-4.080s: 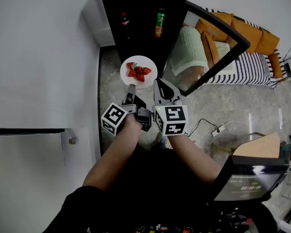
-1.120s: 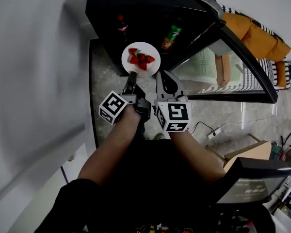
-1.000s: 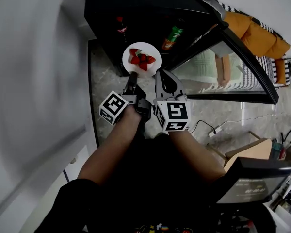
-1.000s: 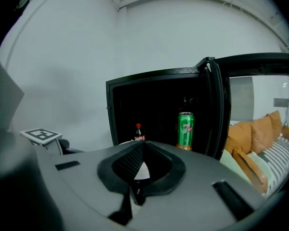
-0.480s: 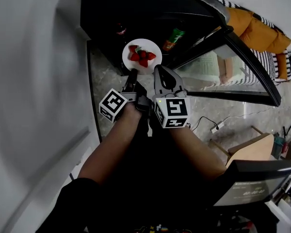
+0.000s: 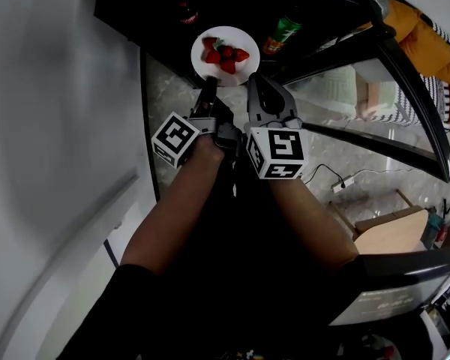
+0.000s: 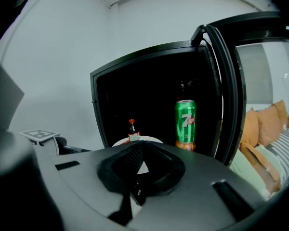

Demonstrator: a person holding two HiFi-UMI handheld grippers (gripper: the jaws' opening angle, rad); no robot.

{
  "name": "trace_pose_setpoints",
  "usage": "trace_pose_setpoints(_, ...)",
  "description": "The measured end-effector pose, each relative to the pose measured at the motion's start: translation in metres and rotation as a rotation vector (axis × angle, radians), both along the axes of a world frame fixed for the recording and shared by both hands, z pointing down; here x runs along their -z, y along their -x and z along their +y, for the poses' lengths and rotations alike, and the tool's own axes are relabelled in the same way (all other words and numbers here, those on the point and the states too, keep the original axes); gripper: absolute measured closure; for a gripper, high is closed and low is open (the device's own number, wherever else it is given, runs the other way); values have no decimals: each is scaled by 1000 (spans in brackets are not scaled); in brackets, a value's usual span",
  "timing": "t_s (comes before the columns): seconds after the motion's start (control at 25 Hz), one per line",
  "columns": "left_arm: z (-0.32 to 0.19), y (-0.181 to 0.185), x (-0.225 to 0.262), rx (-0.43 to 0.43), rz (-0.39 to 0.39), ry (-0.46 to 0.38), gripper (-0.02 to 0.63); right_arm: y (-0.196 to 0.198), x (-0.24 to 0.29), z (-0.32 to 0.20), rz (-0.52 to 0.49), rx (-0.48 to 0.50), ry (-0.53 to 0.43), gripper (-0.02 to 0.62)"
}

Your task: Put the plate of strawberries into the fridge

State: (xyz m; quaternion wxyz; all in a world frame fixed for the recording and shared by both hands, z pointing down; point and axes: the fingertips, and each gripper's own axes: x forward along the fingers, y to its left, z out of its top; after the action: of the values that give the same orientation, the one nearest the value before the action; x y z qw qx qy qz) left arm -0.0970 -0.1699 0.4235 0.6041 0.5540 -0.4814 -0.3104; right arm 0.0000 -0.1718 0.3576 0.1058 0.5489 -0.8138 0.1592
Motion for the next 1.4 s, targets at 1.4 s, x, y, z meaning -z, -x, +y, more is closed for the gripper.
trace_pose_setpoints(1.4,-22,-2,-83,83,21,77,597,-4,-64,-27,17,44,32,592)
